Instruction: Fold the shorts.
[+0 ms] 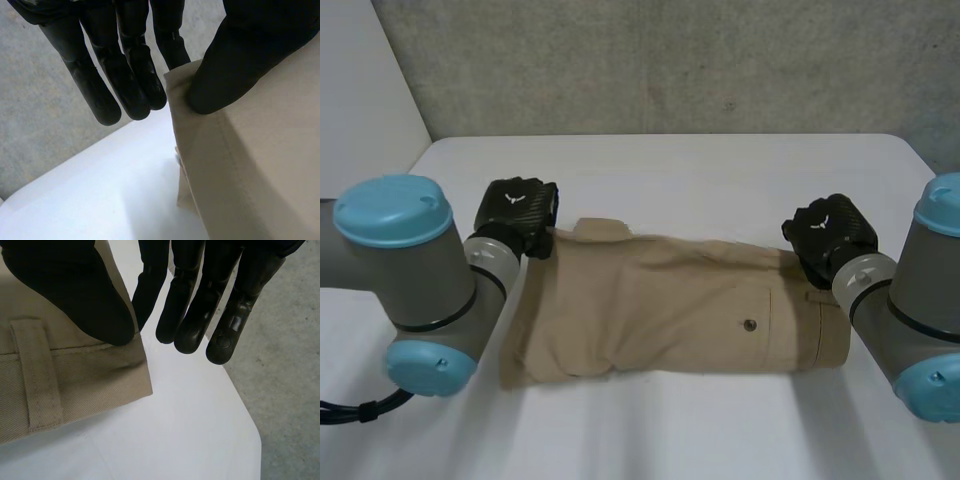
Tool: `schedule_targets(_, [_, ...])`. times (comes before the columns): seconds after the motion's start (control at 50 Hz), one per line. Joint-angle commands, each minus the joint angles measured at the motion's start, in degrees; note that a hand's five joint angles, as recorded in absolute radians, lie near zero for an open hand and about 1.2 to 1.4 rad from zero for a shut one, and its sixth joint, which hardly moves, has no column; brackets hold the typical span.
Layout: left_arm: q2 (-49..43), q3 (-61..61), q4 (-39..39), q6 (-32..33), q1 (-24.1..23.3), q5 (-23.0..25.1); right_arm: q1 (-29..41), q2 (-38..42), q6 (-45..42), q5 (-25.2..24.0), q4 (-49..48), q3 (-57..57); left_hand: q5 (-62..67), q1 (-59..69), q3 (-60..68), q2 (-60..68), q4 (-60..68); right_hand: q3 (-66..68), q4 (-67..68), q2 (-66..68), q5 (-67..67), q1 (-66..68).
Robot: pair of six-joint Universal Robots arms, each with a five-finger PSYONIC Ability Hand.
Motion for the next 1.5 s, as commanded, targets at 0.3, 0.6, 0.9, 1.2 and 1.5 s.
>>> schedule_targets(0.3, [34.1,-21.4,-9.9,-0.4,-2.3,2.6,-0.7,-17.7,-1.4,-6.0,18.6,10.4,14.0,16.1,11.6,11.3,11.3,11.6,11.7,12.6,12.9,24.7])
schedule_targets(0.6, [49.5,-27.0,-29.4,-0.4,-2.2,8.6,-0.8,-30.4,-6.6,-10.5,34.8,16.0,14.0,16.1,11.6,11.3,11.3,11.6,11.7,12.6,12.9,24.7])
schedule_targets(0.9, [37.0,-23.8,-14.0,0.3,-0.7,8.7,-1.5,-21.5,-7.0,-10.4,23.9,11.6,14.0,16.1,11.6,11.3,11.3,11.6,11.7,12.6,12.9,24.7])
schedule_targets(1.2, [-6.5,10.9,-4.3,0.5,-0.4,2.6,0.5,3.8,-3.3,-0.9,7.8,-8.8,14.0,16.1,11.6,11.3,11.3,11.6,11.7,12.6,12.9,24.7])
schedule_targets(1.5, [-27.1,29.9,5.2,6.7,0.5,0.0,4.4,22.7,-3.6,3.1,-9.1,-21.4,14.0,16.1,11.6,11.3,11.3,11.6,11.7,12.6,12.9,24.7])
